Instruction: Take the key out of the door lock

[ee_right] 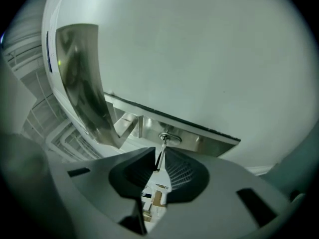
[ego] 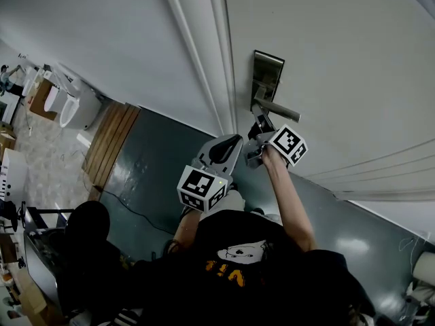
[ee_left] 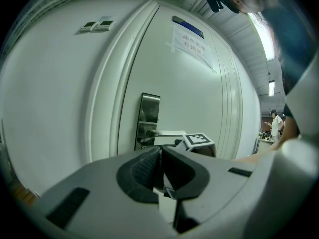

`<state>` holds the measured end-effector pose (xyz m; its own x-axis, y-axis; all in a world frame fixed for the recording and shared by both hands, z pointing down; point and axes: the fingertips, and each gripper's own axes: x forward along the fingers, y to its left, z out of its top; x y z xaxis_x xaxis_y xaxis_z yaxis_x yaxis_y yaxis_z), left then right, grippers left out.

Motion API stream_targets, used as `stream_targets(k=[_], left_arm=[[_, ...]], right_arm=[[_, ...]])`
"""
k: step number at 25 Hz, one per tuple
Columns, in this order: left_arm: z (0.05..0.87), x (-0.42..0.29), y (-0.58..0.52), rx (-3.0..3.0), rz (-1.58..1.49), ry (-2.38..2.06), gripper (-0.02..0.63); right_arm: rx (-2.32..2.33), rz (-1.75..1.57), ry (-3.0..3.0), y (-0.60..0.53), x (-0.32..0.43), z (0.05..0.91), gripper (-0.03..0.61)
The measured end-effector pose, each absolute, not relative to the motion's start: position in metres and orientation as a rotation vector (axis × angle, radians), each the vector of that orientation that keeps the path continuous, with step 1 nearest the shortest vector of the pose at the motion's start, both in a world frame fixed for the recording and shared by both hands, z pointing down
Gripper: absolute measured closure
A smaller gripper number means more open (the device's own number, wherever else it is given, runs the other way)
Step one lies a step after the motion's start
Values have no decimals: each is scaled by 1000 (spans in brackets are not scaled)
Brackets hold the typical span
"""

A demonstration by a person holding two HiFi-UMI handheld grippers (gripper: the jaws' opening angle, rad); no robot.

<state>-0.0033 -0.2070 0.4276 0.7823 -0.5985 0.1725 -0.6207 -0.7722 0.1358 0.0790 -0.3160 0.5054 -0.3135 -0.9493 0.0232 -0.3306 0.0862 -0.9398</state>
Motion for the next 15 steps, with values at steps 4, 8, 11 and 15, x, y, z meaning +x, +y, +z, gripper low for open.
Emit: stream_targets(k=[4, 8, 11, 15], left_arm=[[429, -9, -207, 2779, 175, -981, 594], [429, -14, -204, 2773, 175, -997, 594], [427, -18, -202, 2771, 172, -1010, 594], [427, -23, -201, 2767, 170, -1034, 594]], right_arm=[[-1147, -1310, 1588, -316, 80, 508, 542], [-1069, -1358, 1465, -314, 81, 511, 554], [-1070, -1365, 1436, -312, 81, 511, 555], [-1070, -1372, 1415, -312, 81, 510, 557]])
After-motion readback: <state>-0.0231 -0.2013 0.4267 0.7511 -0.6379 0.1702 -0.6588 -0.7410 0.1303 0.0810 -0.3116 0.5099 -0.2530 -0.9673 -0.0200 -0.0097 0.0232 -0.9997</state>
